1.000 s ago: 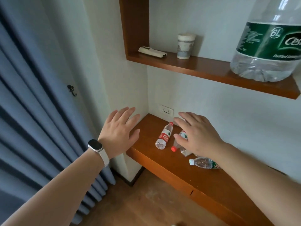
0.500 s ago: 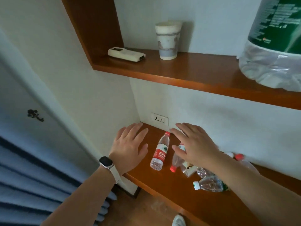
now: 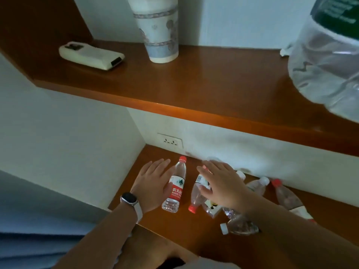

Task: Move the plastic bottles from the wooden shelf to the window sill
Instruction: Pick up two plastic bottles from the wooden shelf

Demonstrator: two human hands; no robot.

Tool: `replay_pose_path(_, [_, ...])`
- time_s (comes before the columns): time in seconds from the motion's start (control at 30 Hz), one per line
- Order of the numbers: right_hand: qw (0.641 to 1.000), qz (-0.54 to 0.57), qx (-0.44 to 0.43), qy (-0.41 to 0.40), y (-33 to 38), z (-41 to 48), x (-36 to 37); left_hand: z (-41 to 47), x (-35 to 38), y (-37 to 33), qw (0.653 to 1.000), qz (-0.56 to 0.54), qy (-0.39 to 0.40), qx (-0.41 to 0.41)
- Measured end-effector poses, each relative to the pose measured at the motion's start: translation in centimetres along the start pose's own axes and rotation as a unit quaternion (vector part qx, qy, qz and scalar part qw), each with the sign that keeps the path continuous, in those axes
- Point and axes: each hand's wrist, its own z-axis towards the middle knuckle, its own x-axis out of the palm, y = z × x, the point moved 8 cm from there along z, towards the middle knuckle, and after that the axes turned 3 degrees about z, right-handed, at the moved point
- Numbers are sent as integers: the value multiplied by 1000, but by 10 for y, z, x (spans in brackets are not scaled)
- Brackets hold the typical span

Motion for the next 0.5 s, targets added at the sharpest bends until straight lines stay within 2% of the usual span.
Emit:
replay_pose_path(0.13, [1000,-1,7,29,-19,-8,30,1,38,1,999,-28,32,0])
replay_pose_path(0.23, [998,22,49,31,-27,-7,45,3,63,2,996,-75,43,-6])
replay_pose_path(0.4, [971,116,197,64,-37,3,73,3,120,8,975,-165,140,-54])
replay_pose_path(0.5, [936,181,293,77,-42,10,89,1,146,12,959,-211,171,-83])
